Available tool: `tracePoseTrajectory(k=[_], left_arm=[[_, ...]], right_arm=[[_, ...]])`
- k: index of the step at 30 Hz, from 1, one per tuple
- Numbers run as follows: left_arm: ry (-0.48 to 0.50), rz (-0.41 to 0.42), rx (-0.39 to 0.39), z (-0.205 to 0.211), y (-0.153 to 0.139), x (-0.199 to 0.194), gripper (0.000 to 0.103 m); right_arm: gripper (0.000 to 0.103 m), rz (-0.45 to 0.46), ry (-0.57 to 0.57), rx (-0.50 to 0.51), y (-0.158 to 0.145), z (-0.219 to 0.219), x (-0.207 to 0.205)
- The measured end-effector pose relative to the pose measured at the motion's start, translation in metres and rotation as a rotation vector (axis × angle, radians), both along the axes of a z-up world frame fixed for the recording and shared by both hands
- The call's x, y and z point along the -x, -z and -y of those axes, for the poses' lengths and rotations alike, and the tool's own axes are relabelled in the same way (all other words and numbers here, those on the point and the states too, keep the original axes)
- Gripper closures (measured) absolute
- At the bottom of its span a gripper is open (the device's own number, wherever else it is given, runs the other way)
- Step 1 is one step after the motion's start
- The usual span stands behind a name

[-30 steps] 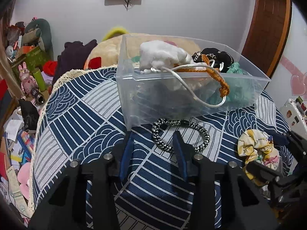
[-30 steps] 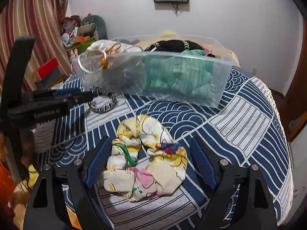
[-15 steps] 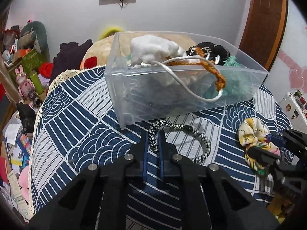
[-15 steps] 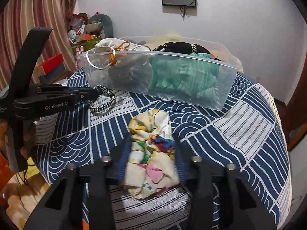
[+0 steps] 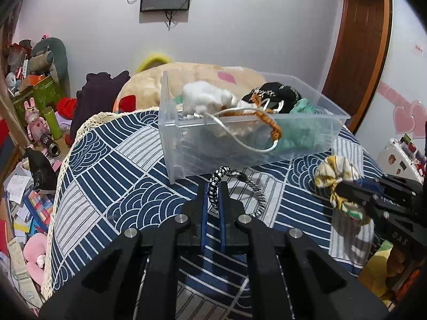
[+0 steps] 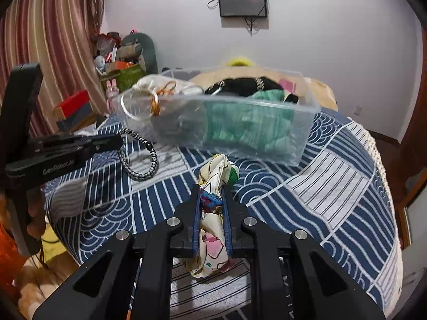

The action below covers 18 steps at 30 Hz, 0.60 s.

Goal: Organize soft objects
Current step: 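Grasp the beaded bracelet with the left gripper while the right gripper grasps the floral scrunchie, then lower the bracelet into the box with the left gripper while the right drops the scrunchie in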

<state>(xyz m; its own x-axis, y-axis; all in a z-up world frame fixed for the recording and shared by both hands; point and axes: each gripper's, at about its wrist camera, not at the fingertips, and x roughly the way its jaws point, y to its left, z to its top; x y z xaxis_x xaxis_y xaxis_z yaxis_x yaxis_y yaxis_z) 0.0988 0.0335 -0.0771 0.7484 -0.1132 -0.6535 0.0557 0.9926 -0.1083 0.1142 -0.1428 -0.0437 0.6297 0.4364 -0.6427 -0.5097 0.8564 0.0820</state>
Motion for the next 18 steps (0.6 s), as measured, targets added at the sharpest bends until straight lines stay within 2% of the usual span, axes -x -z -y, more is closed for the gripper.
tracePoseTrajectory(k=[18], left_arm=[[-0.018, 0.158, 0.006, -0.002, -0.055, 0.026, 0.096]], right_arm=[[0.09, 0.103, 0.076, -0.062, -0.036, 0.021, -0.009]])
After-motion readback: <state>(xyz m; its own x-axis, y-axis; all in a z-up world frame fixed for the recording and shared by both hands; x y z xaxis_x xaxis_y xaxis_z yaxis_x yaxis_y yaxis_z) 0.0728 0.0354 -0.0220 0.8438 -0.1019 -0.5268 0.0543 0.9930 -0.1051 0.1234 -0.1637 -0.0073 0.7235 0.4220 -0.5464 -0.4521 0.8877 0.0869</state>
